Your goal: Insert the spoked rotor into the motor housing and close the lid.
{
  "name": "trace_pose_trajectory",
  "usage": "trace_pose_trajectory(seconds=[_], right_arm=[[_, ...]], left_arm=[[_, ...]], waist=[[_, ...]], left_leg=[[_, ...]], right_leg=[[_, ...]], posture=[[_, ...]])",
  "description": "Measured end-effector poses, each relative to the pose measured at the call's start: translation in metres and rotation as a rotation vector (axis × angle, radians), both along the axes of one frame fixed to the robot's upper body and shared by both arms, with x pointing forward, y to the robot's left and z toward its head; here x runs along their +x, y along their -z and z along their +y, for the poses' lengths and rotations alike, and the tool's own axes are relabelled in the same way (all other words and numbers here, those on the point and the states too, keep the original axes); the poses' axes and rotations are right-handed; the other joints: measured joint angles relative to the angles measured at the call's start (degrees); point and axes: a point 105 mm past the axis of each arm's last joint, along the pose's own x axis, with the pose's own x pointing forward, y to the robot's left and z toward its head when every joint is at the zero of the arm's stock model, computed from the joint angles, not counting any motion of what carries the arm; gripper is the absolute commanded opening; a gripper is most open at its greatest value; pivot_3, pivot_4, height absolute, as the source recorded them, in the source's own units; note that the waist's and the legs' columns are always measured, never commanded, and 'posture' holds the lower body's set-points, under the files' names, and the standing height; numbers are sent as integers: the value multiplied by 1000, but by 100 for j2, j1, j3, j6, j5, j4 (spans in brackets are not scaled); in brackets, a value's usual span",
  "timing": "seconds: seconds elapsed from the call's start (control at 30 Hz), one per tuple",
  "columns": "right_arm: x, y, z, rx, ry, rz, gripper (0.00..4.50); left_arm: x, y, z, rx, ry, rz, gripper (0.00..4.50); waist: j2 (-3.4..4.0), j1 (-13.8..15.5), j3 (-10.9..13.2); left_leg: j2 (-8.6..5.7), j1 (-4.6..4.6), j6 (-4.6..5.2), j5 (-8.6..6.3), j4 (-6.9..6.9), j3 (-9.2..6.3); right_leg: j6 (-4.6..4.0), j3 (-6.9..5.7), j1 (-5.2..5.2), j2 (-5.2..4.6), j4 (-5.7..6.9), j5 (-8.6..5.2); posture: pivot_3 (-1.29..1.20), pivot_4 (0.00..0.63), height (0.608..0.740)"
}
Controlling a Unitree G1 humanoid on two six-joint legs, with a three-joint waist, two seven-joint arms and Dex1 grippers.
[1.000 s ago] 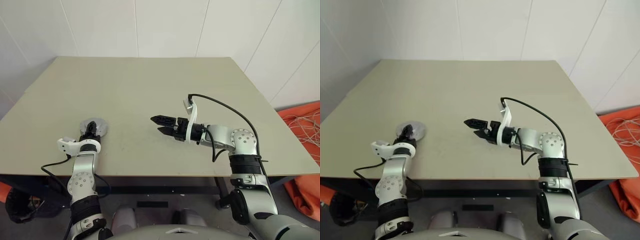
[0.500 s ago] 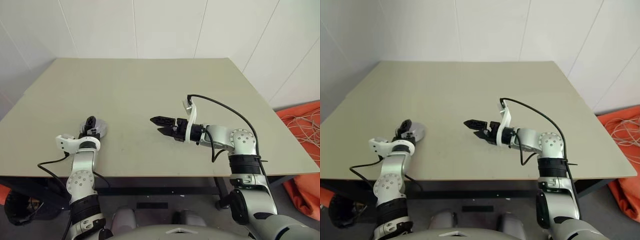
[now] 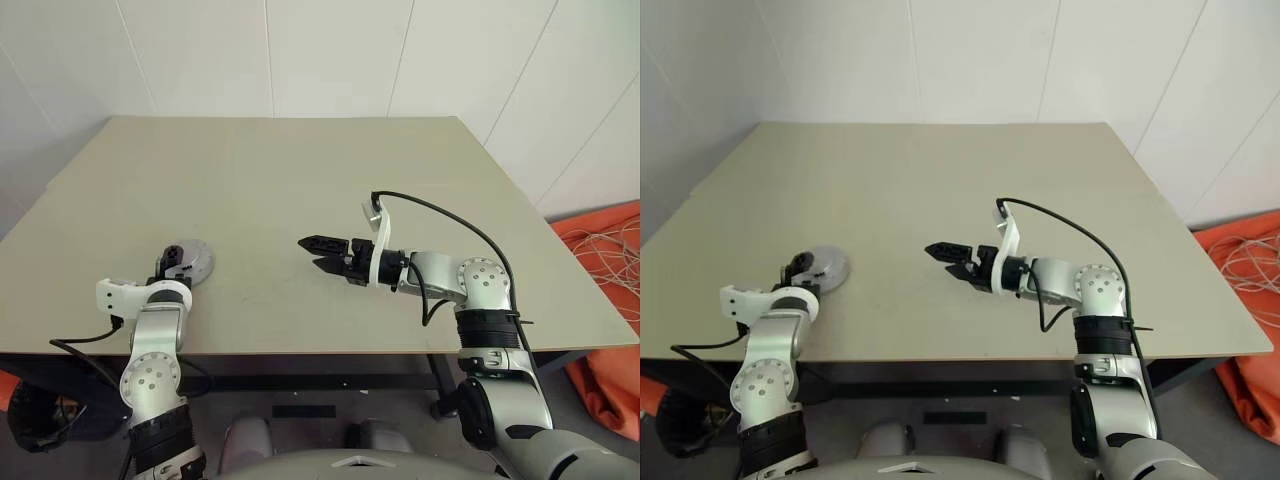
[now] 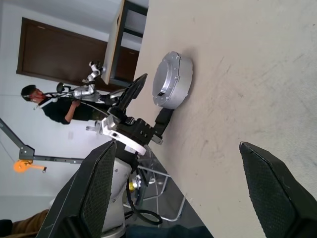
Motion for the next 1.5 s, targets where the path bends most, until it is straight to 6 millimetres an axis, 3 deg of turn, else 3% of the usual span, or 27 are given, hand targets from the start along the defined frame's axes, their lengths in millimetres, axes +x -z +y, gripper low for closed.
trace_pose_trajectory(seconds=[0.4, 0.5, 0.6, 0.7, 0.8, 1.03, 1.07, 1.2, 1.5], right_arm=[[-2, 2, 3, -5, -15, 2, 4500], [-2, 2, 3, -6, -15, 1, 4500], [0, -3, 1, -49, -2, -82, 4500], [1, -5, -6, -127, 20, -207, 4500], [1, 5, -8, -181, 50, -276, 4500], [22, 13, -31, -454, 195, -674, 4500], [22, 17, -34, -497, 205, -729, 4500], [18, 25, -42, -575, 252, -871, 4500], [9, 29, -64, -680, 357, -1026, 4500]], left_arm=[[-14, -6, -30, -62, 125, 134, 4465], [-9, -11, -52, -73, 238, 135, 4465], [8, -32, -73, 68, 420, 37, 4465], [23, -58, -73, 247, 490, -93, 4465], [30, -68, -76, 455, 563, -172, 4465], [29, -52, -64, 1151, 693, -210, 4465], [25, -45, -64, 1192, 713, -205, 4465], [8, -20, -70, 1308, 782, -212, 3587], [-12, -10, -75, 1340, 729, -258, 3587]], waist=[[2, 48, -24], [-2, 59, -22], [-11, 40, -16], [-13, 18, -18], [-13, 11, -18], [-11, 24, -17], [-10, 21, -17], [-5, 18, -14], [7, -14, -6]], left_leg=[[-7, -7, 0, 0, 21, -3], [-7, -25, 2, -1, 54, -7], [1, -44, 4, -2, 77, -13], [0, -36, 5, -3, 83, -11], [-1, -40, 5, -3, 83, -9], [-4, -48, 30, -18, 77, -8], [-7, -50, 38, -22, 77, -6], [-6, -50, 56, -33, 73, -4], [-4, -13, 86, -51, 72, 6]], right_leg=[[-8, -2, -1, -8, -4, -8], [-1, -5, -3, -11, -6, -4], [12, -10, -19, -7, -4, 3], [17, -6, -13, -7, -9, 6], [20, -1, -20, -8, -13, 7], [19, 0, -26, -15, -13, 7], [19, 1, -28, -19, -12, 7], [12, 1, -31, -19, -7, 5], [8, 12, -13, -16, -6, 2]], posture=[[0, 0, 740], [0, 0, 740], [0, 0, 740], [0, 0, 740], [0, 0, 740], [0, 0, 740], [0, 0, 740], [0, 0, 740], [0, 0, 740]])
